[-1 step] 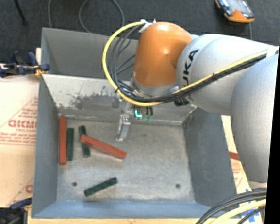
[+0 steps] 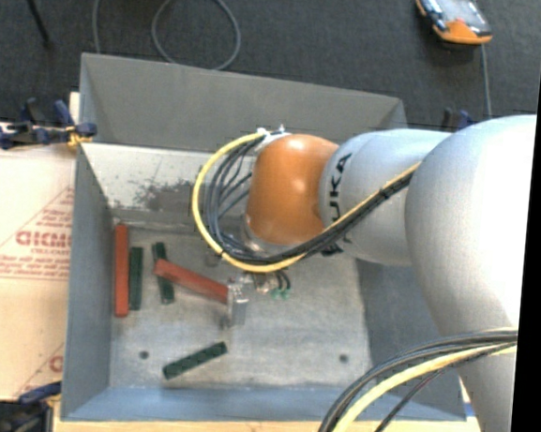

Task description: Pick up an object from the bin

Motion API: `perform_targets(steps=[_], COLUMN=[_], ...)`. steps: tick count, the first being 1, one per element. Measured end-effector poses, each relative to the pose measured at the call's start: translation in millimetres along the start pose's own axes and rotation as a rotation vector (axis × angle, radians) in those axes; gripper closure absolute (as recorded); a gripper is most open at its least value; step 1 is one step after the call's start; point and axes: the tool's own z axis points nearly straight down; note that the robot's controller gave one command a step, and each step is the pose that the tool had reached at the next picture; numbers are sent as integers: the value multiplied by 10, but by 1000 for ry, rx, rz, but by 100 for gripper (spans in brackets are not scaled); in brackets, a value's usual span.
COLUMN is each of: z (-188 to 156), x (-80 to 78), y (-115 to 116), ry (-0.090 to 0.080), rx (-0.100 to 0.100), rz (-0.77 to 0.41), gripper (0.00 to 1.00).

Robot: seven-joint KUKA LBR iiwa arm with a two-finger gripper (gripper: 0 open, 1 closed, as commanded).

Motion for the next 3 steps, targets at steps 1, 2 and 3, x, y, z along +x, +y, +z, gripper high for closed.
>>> perform_targets(steps=[1,2,3], z=[-43,-220,-30], x=[-28,80,500], y=[6,-570,-505], ry=[-8,-10,-6], rx=[-2,3,-2], rz=[3,-451,-536], gripper=[100,100,100])
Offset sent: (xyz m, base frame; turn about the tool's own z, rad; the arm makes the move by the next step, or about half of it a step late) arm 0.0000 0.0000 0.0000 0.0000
